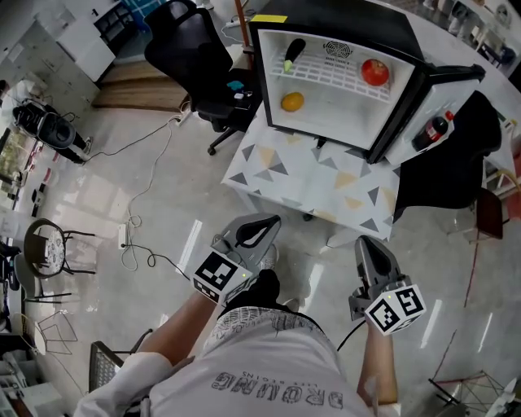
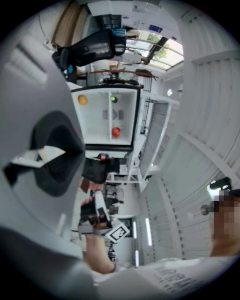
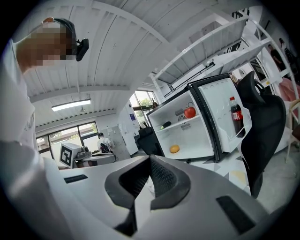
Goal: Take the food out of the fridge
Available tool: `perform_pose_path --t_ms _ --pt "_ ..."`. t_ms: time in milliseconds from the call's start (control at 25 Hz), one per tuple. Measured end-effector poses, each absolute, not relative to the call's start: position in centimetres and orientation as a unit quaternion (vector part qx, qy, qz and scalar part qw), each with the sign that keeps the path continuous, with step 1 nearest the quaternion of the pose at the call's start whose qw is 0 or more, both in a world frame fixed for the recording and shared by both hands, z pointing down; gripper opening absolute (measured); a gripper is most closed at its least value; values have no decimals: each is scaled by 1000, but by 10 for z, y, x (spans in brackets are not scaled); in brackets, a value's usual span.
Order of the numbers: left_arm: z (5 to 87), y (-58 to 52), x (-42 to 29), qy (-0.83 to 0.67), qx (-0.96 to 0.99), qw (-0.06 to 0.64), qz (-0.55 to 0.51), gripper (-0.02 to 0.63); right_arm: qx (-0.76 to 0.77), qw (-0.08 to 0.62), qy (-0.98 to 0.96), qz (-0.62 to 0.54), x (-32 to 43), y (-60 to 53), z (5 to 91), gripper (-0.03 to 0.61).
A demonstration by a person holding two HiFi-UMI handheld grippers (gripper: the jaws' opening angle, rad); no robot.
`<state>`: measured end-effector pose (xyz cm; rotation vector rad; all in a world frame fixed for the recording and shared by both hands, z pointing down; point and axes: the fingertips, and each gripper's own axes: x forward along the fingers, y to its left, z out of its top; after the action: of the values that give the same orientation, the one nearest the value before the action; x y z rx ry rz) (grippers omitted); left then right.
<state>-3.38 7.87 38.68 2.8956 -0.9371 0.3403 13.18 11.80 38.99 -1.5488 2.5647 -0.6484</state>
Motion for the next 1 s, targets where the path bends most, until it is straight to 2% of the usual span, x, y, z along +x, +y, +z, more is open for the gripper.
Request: perform_pose_path --t_ms 1000 --pt "402 -79 -51 -252 958 61 124 8 -530 26 814 -236 94 -33 396 -12"
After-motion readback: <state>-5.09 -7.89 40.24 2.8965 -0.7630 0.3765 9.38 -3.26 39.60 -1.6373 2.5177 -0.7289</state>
